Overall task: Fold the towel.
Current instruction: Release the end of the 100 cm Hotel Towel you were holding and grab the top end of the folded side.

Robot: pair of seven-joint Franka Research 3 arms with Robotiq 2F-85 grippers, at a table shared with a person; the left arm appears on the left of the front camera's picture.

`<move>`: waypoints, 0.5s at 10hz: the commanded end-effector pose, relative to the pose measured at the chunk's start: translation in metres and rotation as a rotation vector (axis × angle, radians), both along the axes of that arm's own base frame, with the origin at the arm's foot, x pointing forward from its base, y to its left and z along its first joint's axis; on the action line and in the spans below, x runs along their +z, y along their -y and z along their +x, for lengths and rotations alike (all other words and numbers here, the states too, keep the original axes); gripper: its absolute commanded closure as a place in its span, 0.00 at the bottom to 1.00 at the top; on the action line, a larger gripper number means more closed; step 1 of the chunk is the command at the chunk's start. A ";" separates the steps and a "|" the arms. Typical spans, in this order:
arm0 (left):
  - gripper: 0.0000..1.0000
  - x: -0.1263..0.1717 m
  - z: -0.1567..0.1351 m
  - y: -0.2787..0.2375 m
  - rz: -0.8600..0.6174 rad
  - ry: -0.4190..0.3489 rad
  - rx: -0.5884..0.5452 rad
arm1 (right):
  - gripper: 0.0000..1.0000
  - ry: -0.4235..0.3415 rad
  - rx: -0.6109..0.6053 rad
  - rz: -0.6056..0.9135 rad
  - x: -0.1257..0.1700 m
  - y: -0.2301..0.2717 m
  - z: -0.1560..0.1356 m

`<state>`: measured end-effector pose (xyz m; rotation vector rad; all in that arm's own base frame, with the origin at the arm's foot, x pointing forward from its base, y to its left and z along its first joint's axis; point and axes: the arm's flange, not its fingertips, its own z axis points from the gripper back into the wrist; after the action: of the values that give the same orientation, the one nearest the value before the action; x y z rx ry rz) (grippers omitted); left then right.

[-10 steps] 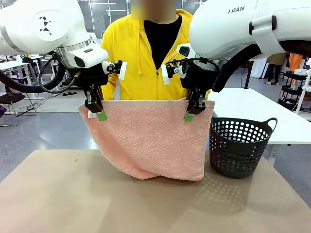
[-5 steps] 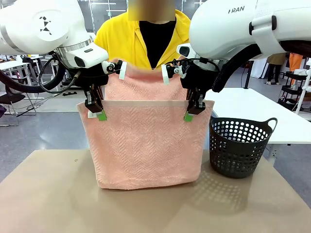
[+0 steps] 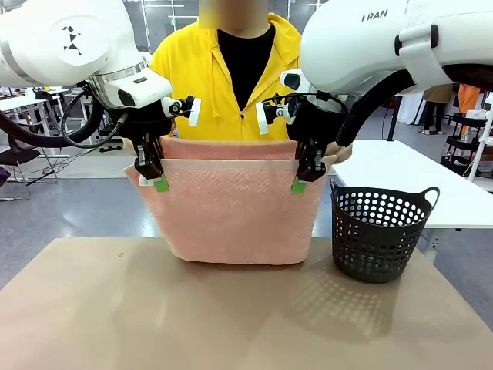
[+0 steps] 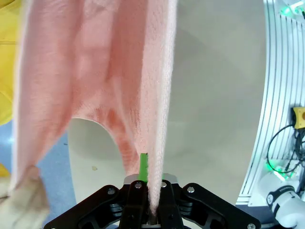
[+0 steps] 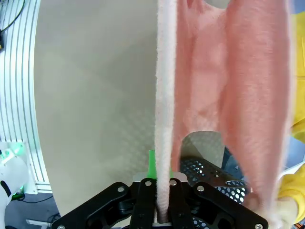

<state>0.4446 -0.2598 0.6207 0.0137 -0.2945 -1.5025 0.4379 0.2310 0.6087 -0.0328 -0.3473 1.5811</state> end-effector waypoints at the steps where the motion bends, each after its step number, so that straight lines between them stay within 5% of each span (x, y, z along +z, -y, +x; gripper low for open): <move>1: 1.00 0.001 0.001 -0.001 -0.002 0.002 0.003 | 1.00 0.001 0.000 -0.001 0.000 0.000 0.000; 5: 1.00 0.001 0.001 -0.001 -0.002 0.002 0.003 | 1.00 0.001 0.000 -0.001 0.000 0.000 0.000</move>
<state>0.4446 -0.2598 0.6207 0.0137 -0.2945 -1.5025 0.4379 0.2310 0.6087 -0.0328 -0.3473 1.5811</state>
